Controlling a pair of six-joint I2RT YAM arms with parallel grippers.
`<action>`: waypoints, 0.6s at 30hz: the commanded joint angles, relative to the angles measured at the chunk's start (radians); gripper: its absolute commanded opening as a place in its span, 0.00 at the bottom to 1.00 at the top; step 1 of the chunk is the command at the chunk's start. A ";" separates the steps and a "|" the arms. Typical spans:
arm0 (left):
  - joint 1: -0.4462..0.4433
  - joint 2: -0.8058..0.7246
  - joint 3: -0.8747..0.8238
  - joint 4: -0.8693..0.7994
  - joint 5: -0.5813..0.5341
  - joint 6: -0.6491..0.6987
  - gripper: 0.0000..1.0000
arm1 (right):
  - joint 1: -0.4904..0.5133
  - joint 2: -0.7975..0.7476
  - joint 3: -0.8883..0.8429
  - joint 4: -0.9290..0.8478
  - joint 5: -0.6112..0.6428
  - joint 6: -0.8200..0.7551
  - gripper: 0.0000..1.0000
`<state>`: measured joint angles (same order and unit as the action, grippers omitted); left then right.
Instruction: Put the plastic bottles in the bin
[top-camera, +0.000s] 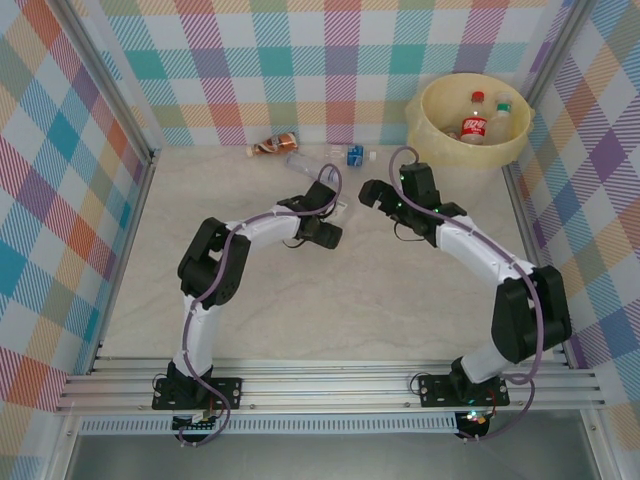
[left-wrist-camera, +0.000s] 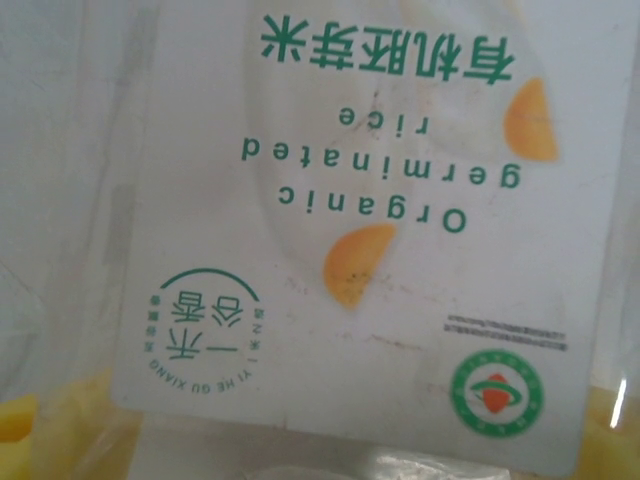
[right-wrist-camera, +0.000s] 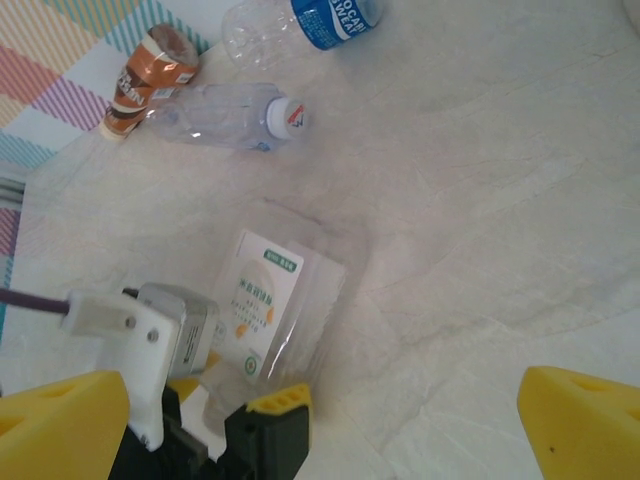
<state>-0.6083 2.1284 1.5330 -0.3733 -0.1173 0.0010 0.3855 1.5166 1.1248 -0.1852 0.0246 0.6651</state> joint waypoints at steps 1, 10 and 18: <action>-0.006 -0.084 -0.094 0.084 0.006 0.004 0.80 | -0.012 -0.073 -0.037 -0.008 -0.068 -0.041 1.00; -0.040 -0.299 -0.326 0.252 0.069 -0.016 0.75 | -0.045 -0.097 -0.078 -0.002 -0.298 0.038 1.00; -0.123 -0.445 -0.413 0.329 0.116 -0.018 0.75 | -0.056 -0.005 -0.077 0.169 -0.434 0.210 1.00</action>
<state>-0.7010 1.7363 1.1351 -0.1162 -0.0341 -0.0078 0.3386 1.4685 1.0431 -0.1047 -0.3256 0.7986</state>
